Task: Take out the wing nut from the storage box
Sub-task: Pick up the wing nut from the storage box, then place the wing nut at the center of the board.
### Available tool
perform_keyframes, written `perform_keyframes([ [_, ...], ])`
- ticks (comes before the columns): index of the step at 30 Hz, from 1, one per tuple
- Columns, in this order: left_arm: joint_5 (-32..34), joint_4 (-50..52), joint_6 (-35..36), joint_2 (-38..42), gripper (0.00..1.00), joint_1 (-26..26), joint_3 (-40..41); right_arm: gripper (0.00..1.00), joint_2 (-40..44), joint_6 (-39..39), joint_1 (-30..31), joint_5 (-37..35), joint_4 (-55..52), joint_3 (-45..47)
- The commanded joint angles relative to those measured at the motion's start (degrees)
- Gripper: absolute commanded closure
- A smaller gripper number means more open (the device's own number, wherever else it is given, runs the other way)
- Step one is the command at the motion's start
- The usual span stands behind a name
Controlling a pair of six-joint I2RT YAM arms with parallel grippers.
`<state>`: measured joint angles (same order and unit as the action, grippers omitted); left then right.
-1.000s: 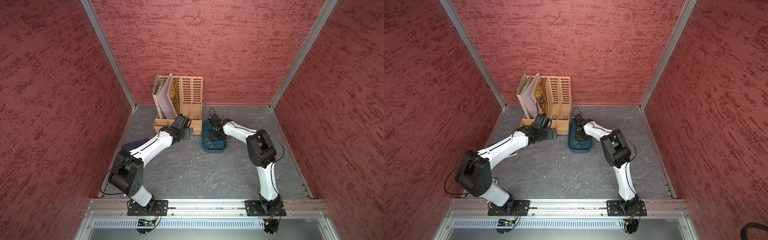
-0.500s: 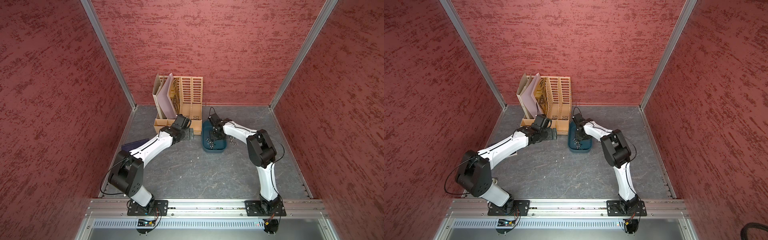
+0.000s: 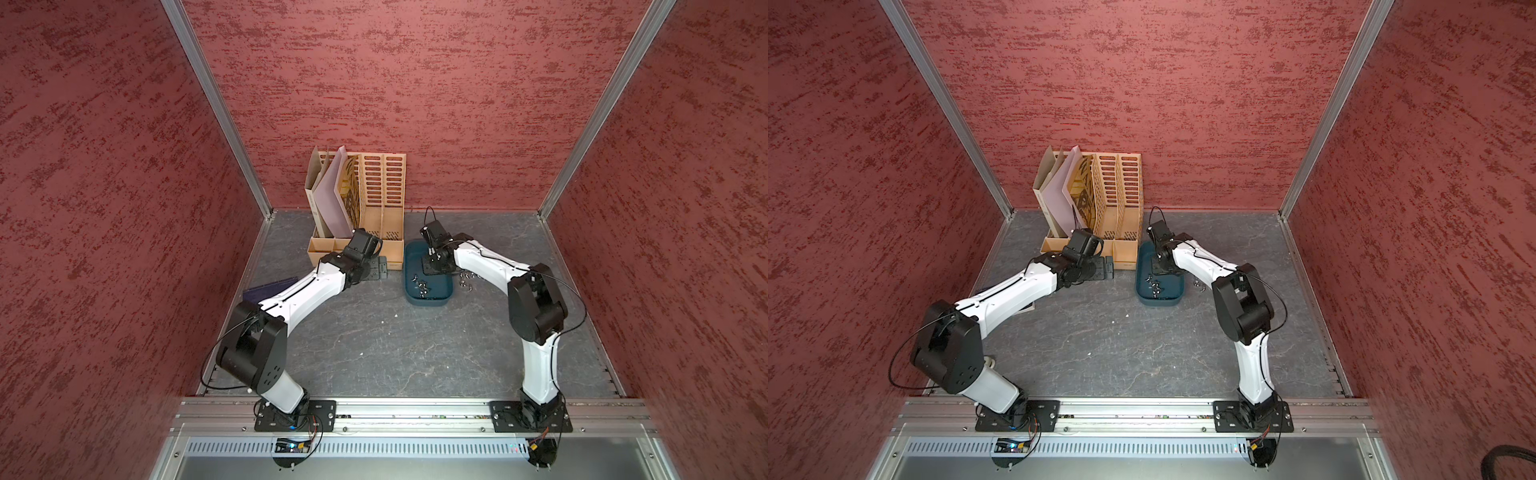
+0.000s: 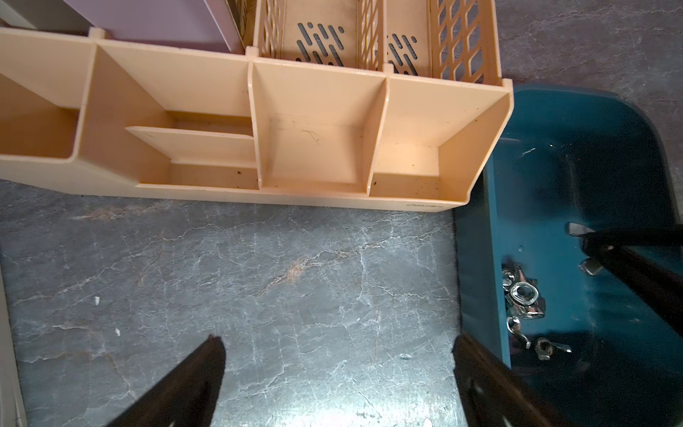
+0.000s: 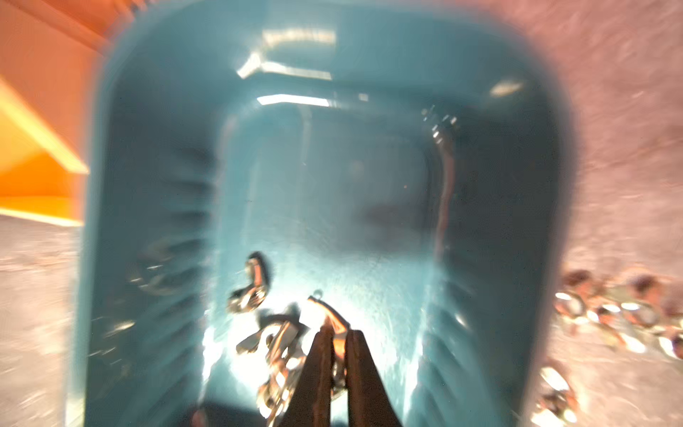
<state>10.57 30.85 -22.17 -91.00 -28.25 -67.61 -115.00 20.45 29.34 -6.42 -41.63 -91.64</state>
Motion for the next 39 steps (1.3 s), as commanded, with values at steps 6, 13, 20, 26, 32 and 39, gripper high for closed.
perform_keyframes([
  [6,-0.4,-0.1,0.5,-0.6,0.0,-0.4,-2.5,0.94,11.8,-2.2,-3.6,-2.1,-0.1,6.0],
  [13,-0.5,-0.1,0.6,-1.3,0.0,-0.7,-3.6,0.94,19.1,-4.4,-10.9,-3.1,-0.2,13.7],
  [20,-0.5,0.1,0.8,-2.5,0.0,-1.3,-5.0,0.94,21.1,-5.3,-15.9,-1.4,1.3,20.5],
  [26,-0.3,0.3,0.9,-3.1,0.0,-1.7,-5.7,0.95,18.6,-5.4,-17.3,-0.3,3.6,23.8],
  [32,0.0,0.5,0.8,-3.0,0.0,-1.7,-5.4,0.95,15.0,-5.2,-17.3,0.4,6.4,24.8],
  [39,0.5,0.7,0.7,-2.5,0.0,-1.7,-4.7,0.95,12.1,-5.3,-17.3,0.0,7.6,24.5],
])
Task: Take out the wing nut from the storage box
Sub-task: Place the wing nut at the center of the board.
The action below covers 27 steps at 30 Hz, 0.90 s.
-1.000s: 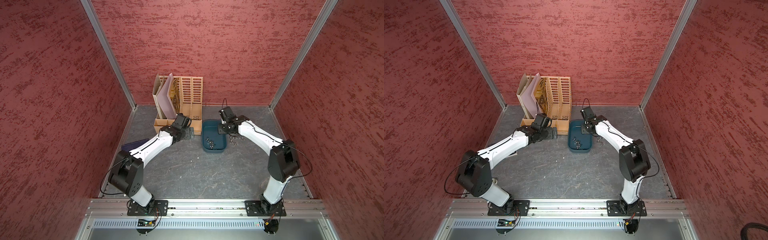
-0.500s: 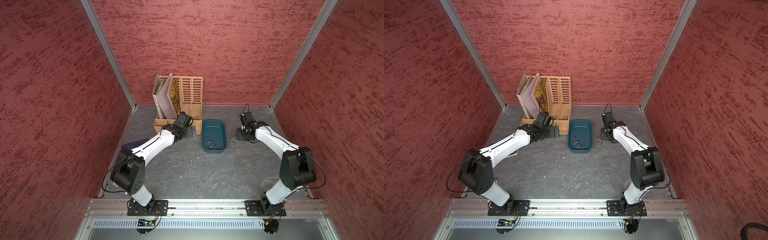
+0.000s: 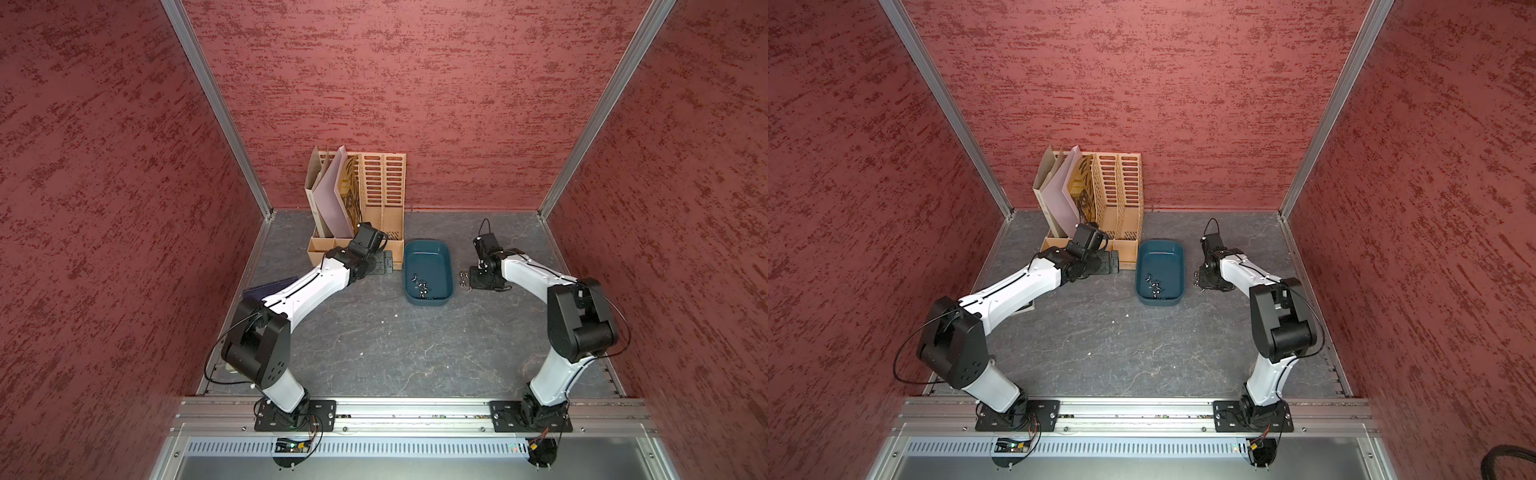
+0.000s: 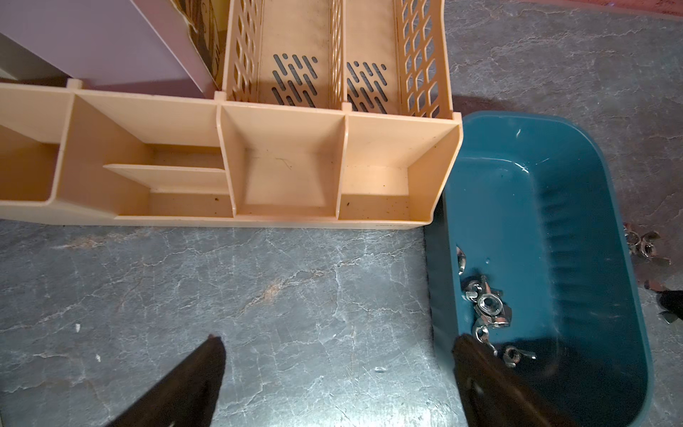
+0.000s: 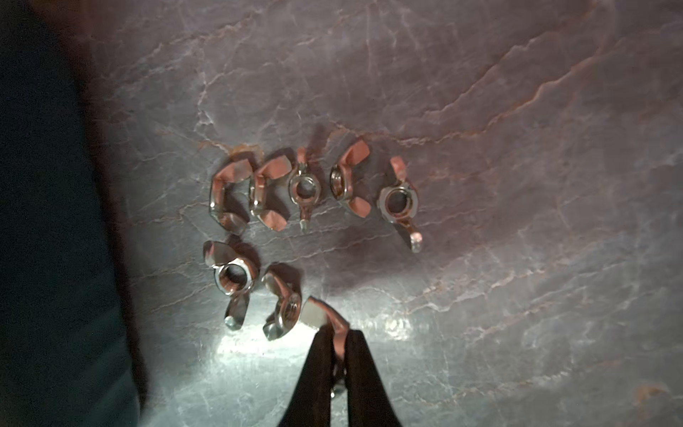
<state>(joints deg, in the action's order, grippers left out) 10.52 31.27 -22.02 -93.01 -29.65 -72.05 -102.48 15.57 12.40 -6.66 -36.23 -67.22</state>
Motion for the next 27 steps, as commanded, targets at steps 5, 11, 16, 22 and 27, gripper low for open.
perform_keyframes([
  [5,0.6,0.1,0.5,-0.5,0.0,-0.3,-0.1,0.95,-1.8,-0.5,-0.3,0.0,3.1,0.0],
  [11,0.9,0.3,0.5,-0.3,0.0,-0.3,0.0,0.95,-3.1,-0.5,-0.4,-0.3,3.4,-0.2],
  [16,1.0,0.3,0.4,-0.2,0.0,-0.3,0.3,0.93,-3.6,-0.5,-0.3,-0.2,3.2,-0.7],
  [22,1.1,0.2,0.3,0.0,0.0,-0.3,0.5,0.91,-4.8,-0.6,-0.4,0.1,2.3,-1.7],
  [27,1.2,0.1,0.2,0.3,0.0,-0.2,1.0,0.87,-5.5,-0.7,-0.4,0.1,1.8,-2.3],
])
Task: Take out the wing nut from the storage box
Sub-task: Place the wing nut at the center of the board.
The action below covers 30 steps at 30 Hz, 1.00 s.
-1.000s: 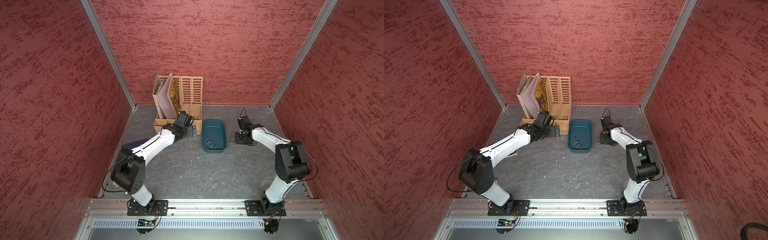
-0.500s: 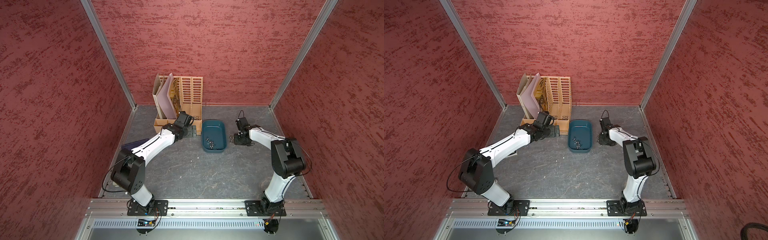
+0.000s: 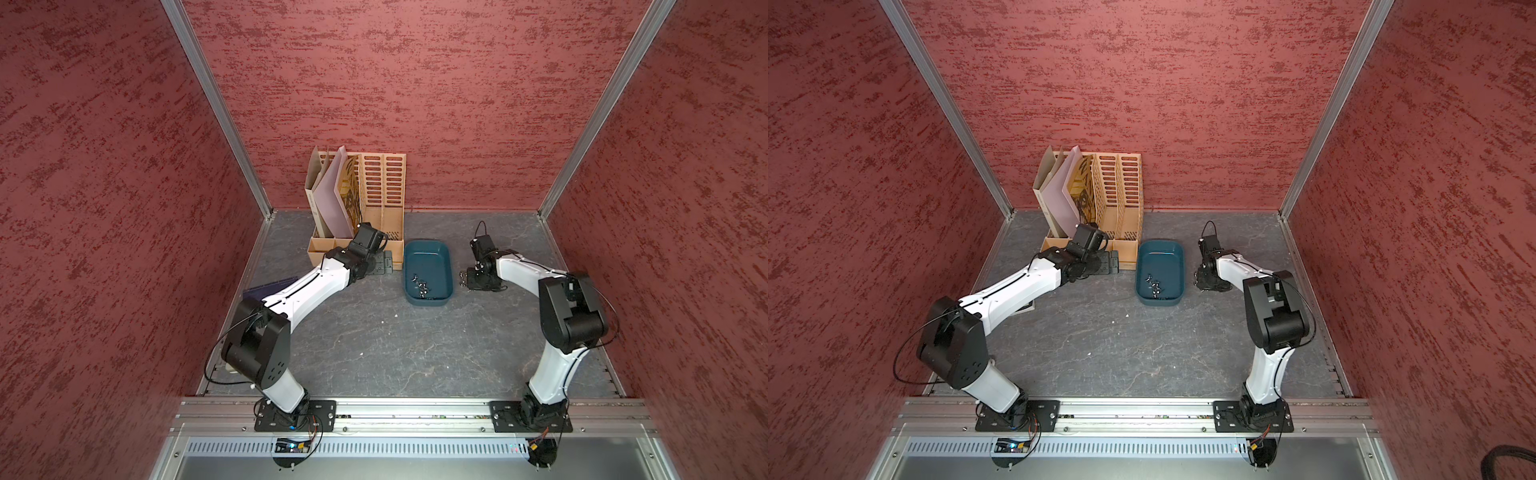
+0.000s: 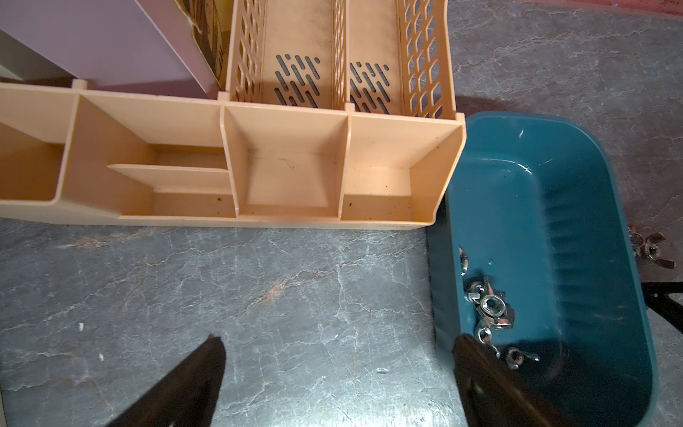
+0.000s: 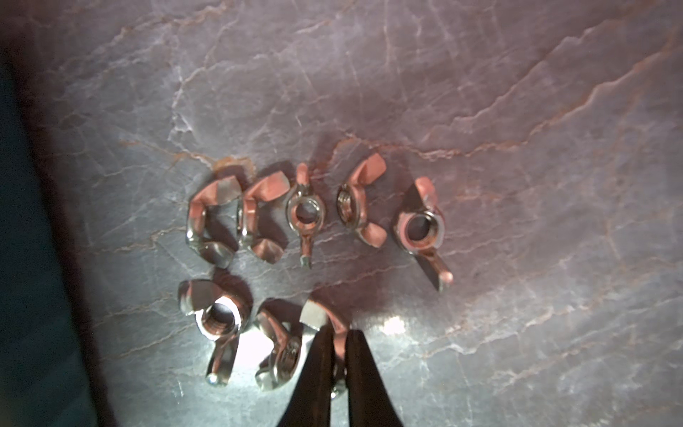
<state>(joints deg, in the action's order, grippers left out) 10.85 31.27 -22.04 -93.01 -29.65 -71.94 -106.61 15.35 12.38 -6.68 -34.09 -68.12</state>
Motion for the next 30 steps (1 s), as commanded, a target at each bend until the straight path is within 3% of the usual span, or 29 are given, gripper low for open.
perform_keyframes([
  [1,0.8,0.0,0.2,0.5,0.0,-0.2,1.0,0.86,-1.4,-0.5,-0.3,0.1,-0.4,-1.4],
  [6,0.8,-0.1,0.2,0.7,0.0,-0.1,1.4,0.78,-1.0,-0.4,-0.3,0.0,-0.1,-1.1],
  [19,0.9,-0.2,0.2,0.8,0.0,-0.1,1.6,0.73,4.8,-0.7,-0.2,0.8,-2.9,-3.8],
  [30,0.8,-0.2,0.3,0.6,0.0,-0.1,1.1,0.72,9.8,-1.5,7.7,0.7,-6.3,-10.8],
])
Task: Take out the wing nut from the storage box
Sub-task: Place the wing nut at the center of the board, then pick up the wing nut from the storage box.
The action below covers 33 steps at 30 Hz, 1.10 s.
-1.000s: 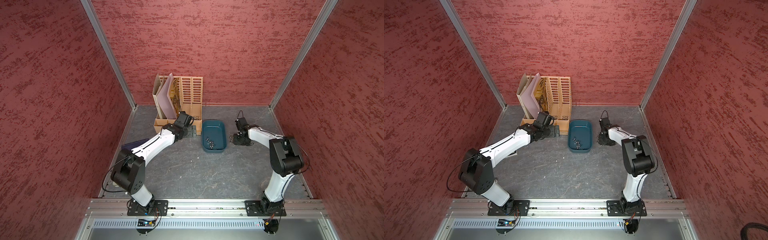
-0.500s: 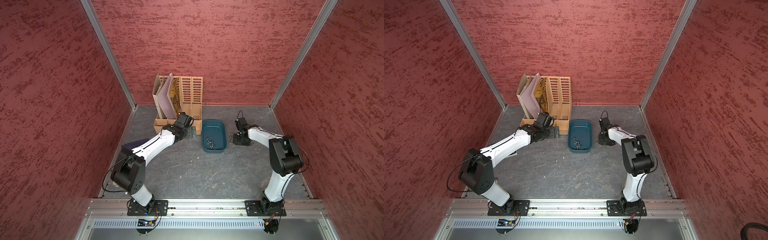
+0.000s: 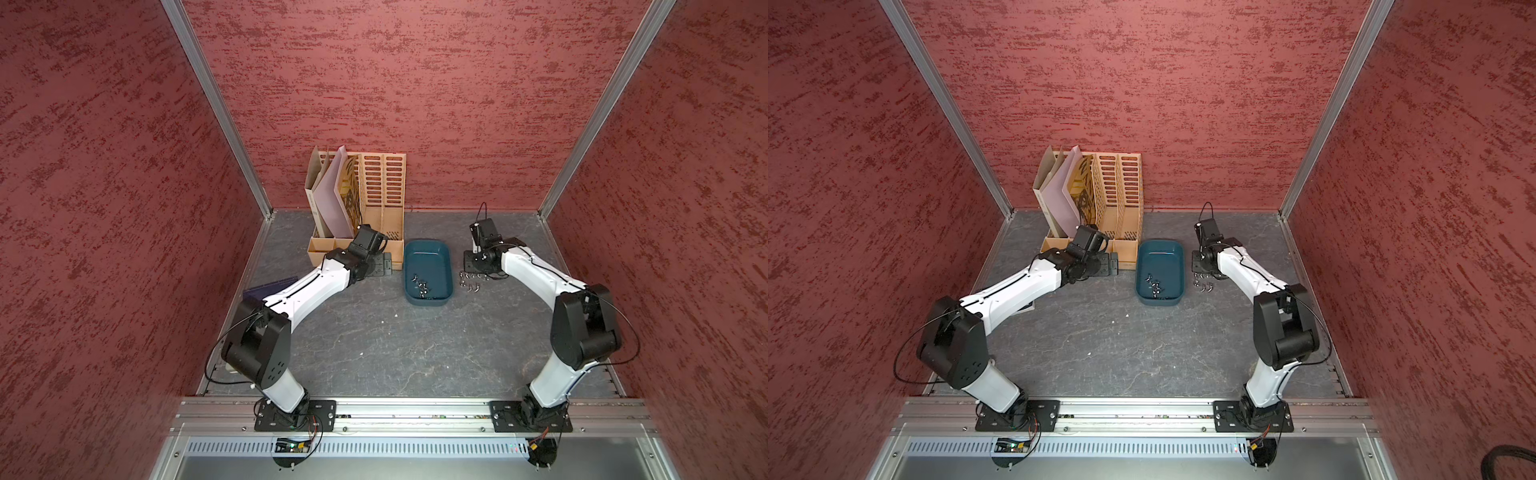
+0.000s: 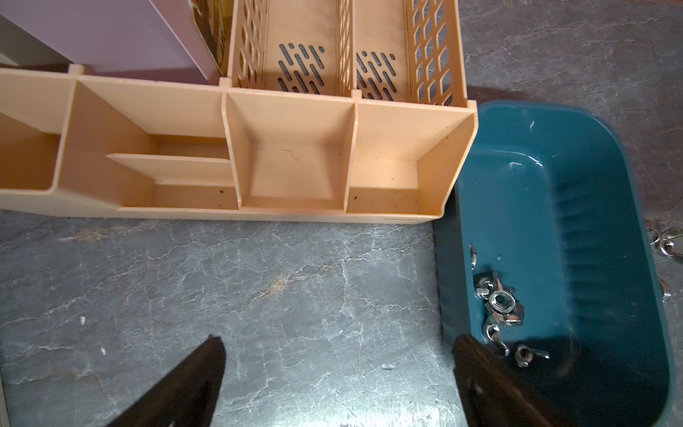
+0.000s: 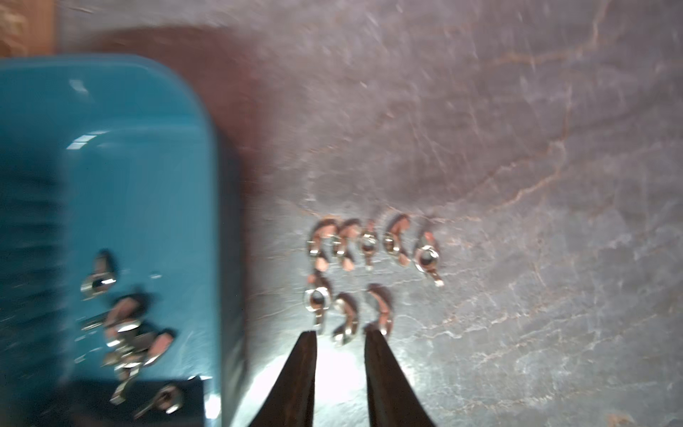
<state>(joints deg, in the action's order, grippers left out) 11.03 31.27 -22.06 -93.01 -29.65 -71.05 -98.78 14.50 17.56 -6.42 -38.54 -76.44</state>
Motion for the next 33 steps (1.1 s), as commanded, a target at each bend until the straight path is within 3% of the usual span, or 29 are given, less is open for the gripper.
perform_keyframes([
  [1,0.6,-0.2,0.3,0.6,0.0,-0.1,0.1,0.72,2.1,-0.8,3.6,0.4,-1.9,-3.3],
  [13,0.7,0.1,0.7,0.5,0.0,-0.2,-0.5,0.7,-9.2,-3.0,13.6,6.0,-1.0,-9.8],
  [33,0.7,0.0,0.7,1.1,0.0,0.4,0.3,0.68,-19.7,-3.3,14.4,8.6,-3.1,-13.2],
])
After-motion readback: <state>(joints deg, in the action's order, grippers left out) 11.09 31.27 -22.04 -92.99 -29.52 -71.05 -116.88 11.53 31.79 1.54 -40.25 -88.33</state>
